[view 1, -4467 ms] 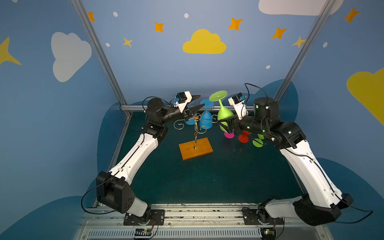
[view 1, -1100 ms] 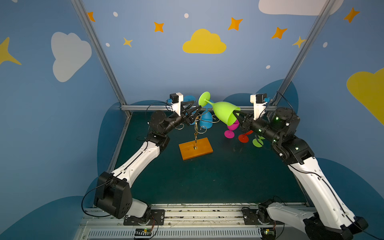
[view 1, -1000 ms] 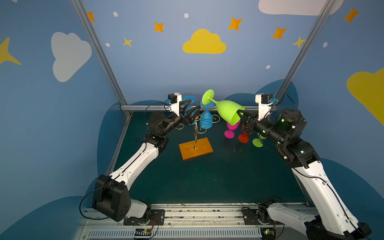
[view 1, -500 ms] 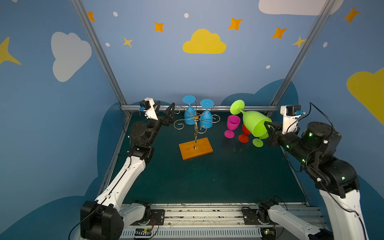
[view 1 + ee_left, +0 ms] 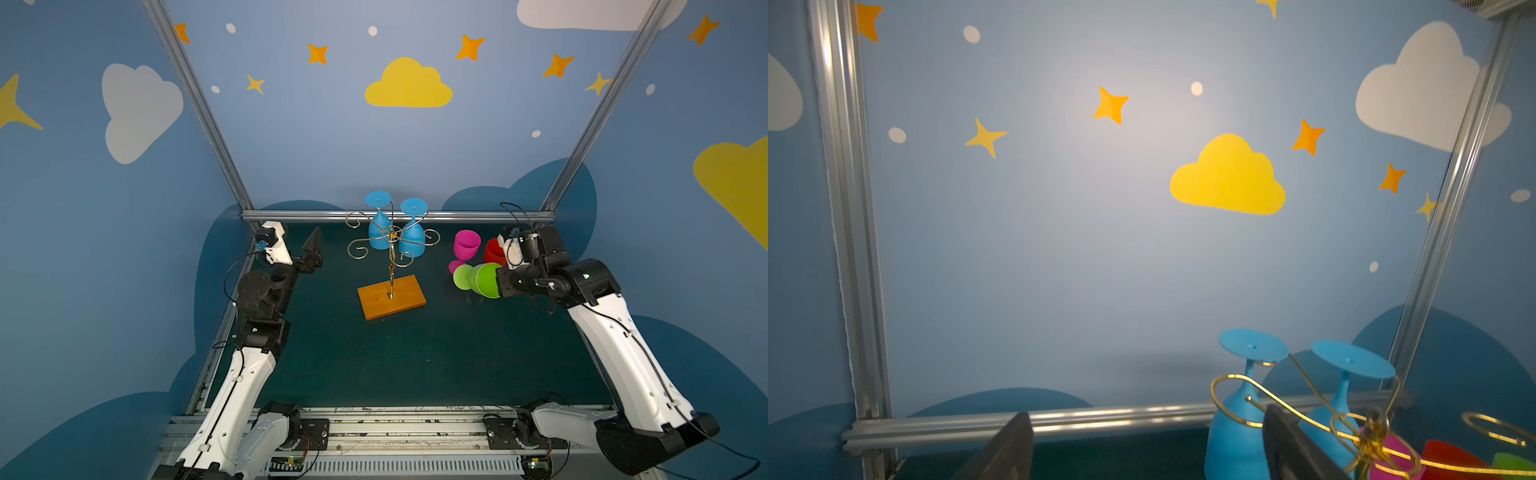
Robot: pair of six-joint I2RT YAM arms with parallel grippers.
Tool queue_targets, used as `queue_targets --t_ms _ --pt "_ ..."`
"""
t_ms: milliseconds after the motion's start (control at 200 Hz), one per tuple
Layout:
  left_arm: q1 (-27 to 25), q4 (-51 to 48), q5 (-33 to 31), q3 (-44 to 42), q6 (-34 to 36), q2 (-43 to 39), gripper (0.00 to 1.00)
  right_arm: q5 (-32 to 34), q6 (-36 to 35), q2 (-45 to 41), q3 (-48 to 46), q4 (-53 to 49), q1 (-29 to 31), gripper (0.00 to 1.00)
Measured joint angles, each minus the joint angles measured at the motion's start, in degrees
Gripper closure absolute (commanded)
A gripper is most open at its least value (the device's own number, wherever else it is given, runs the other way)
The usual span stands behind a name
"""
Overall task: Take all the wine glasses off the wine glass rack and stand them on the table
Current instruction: 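Lower the lime-green glass upright beside the pink glass with the right gripper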
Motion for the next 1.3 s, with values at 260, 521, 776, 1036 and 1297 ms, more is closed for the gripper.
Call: queue_targets --t_ms 260,521,776,1036,1297 --pt "1.4 -0.5 1.4 -3.3 0.6 -0.1 0.14 -1.1 -0.2 10.5 -0.1 1.7 -0.7 1.0" --pt "2.4 -0.5 0.2 -3.3 0.3 -1.2 0.13 -2.5 -0.4 21.2 3.0 2.6 -2.3 1.0" --pt "2.9 -0.4 -0.7 -3.7 0.0 -1.6 0.13 -3.8 0.4 34.2 16.8 -3.5 -3.4 1.0" --pt "3.6 -0.5 -1.4 -4.0 -0.4 -1.6 0.13 -5.5 2.6 41.8 24.5 -7.9 -4.6 0.96" --pt "4.2 -0.5 -2.3 -4.0 -0.9 -1.6 0.13 -7.5 3.7 41.8 24.7 -8.2 -4.9 0.68"
